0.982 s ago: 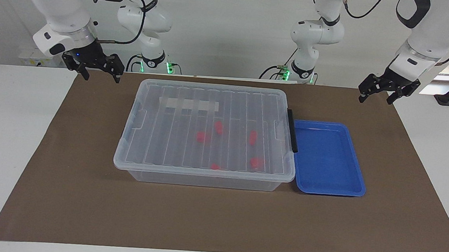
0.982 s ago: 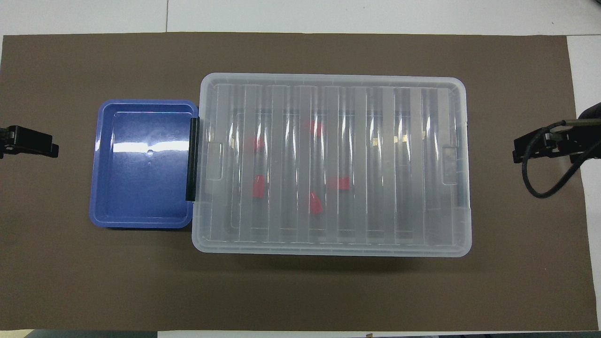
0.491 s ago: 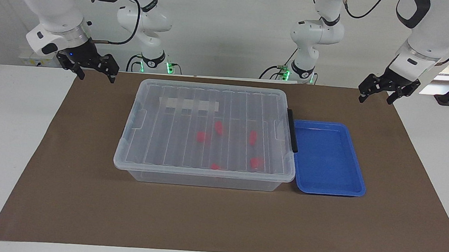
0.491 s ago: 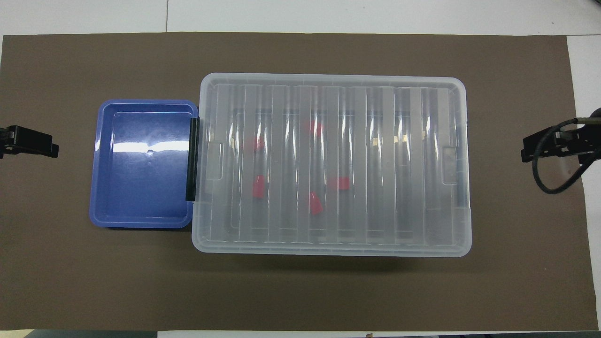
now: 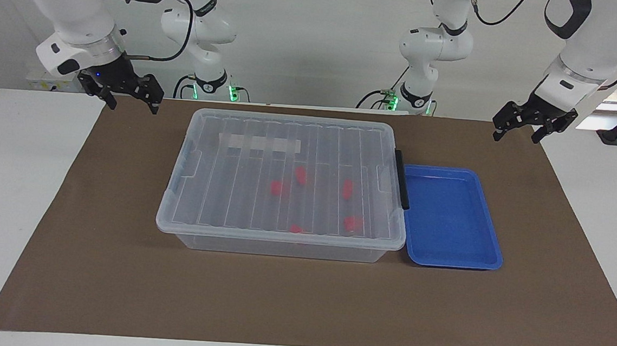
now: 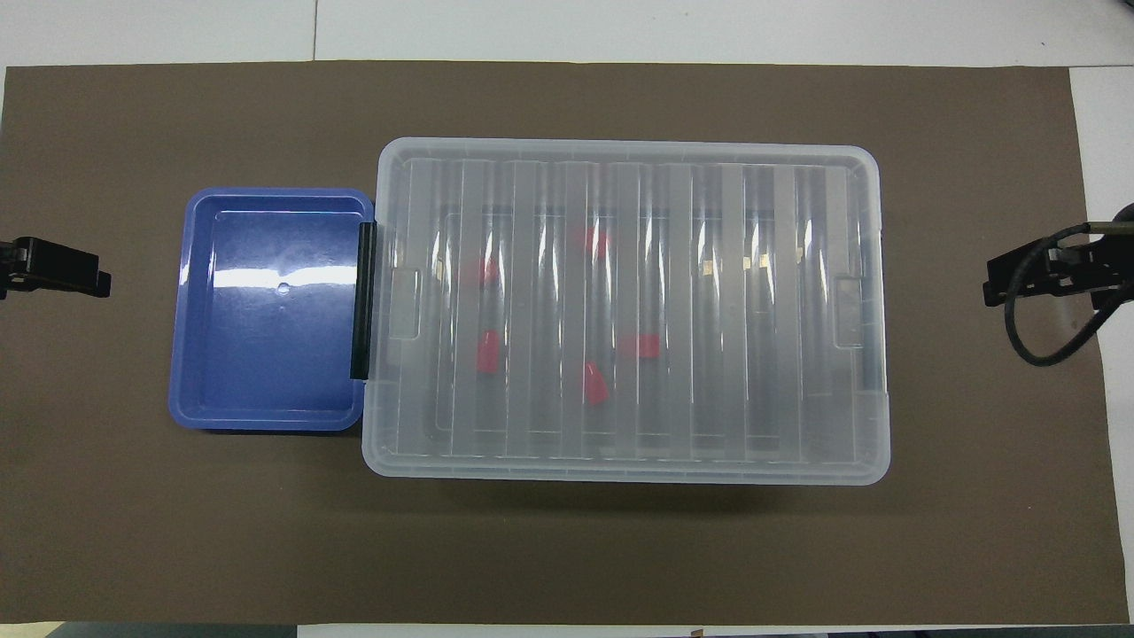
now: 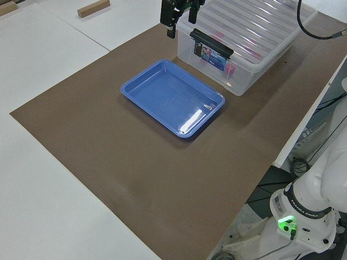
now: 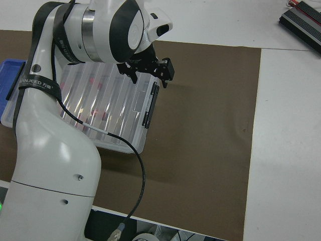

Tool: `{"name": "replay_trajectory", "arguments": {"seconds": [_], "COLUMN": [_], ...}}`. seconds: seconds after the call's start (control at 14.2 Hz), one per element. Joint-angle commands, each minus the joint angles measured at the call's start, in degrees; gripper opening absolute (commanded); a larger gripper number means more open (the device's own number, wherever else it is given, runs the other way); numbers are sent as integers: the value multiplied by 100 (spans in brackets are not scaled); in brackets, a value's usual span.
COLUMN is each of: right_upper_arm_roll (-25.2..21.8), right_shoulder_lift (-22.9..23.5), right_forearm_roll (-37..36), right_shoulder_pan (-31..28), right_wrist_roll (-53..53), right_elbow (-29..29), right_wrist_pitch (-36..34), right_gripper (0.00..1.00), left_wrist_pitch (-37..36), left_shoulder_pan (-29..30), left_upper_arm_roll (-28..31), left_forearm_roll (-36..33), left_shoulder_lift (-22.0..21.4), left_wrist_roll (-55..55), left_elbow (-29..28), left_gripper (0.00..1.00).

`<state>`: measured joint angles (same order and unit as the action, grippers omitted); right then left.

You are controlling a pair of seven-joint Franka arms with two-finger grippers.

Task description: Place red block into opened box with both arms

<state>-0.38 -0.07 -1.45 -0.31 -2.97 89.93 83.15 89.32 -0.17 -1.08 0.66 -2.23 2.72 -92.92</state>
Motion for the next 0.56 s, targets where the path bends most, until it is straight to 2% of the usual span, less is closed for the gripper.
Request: {"name": "replay_trajectory", "arguments": {"seconds": [0.0, 0.49], "right_upper_arm_roll": [-68, -85], "right_shoulder_lift": [-72, -125], "right_forearm_roll": [13, 13], "right_shoulder_pan": [-12, -12], "right_wrist_roll": [95, 95], "right_elbow": [147, 271], "right_wrist_pitch": [86, 193], "right_gripper": [100, 100], "left_wrist_pitch": [86, 77], "left_shoulder_pan": [61, 61], "left_upper_arm_roll": [-15, -15], "left_forearm_roll": [74, 74], "left_shoulder_lift": [-102, -102], "left_wrist_roll": [36, 36], "left_elbow": [-112, -112], "left_gripper": [100, 100]}}
